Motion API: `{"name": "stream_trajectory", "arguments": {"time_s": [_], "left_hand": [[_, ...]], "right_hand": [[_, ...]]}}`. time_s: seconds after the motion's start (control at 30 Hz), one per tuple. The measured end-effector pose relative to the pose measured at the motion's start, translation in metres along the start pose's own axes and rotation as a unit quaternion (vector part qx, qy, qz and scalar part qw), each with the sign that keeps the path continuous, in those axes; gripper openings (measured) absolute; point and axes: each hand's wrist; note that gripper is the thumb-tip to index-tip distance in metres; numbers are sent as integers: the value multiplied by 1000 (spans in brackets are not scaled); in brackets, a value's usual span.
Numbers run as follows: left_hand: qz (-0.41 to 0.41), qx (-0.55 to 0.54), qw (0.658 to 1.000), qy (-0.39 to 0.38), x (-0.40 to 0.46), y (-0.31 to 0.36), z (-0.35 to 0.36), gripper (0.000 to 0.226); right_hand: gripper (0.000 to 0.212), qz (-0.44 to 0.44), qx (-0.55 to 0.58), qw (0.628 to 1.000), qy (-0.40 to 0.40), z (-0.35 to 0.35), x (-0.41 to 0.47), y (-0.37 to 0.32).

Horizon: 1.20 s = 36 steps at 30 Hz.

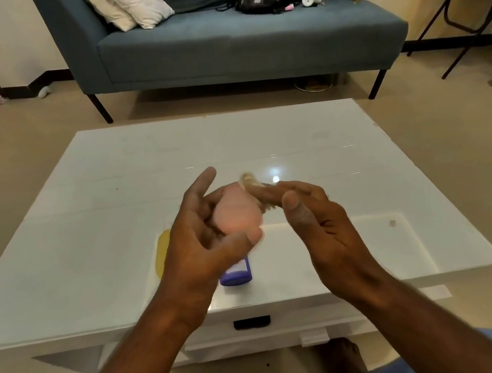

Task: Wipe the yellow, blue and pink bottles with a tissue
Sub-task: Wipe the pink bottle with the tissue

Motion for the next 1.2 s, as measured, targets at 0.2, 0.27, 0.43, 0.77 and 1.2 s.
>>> {"name": "stream_trajectory", "arguments": {"time_s": [0.2, 0.27, 0.43, 0.77, 1.2], "left_hand": [[-14, -54, 998, -4, 3, 3, -10, 111], [-26, -56, 998, -24, 0, 2, -4, 110], [-31, -49, 997, -54, -2, 3, 1, 107], [-50, -111, 992, -18, 0, 0, 4, 112], [-24, -382, 922, -61, -7, 10, 14, 74]], "right_hand": [[66, -18, 46, 999, -1, 4, -5, -3], [64, -5, 52, 999, -10, 6, -4, -5], [48, -100, 52, 993, 20, 6, -9, -11], [42, -85, 66, 994, -2, 10, -10, -8], [54, -163, 22, 986, -11, 23, -22, -20]]}}
Point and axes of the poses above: each hand's wrist, its own x-axis towards the middle knuckle, its own z-axis out of the palm, y = z × x, and after that the axes turned 4 degrees about -y, right-handed
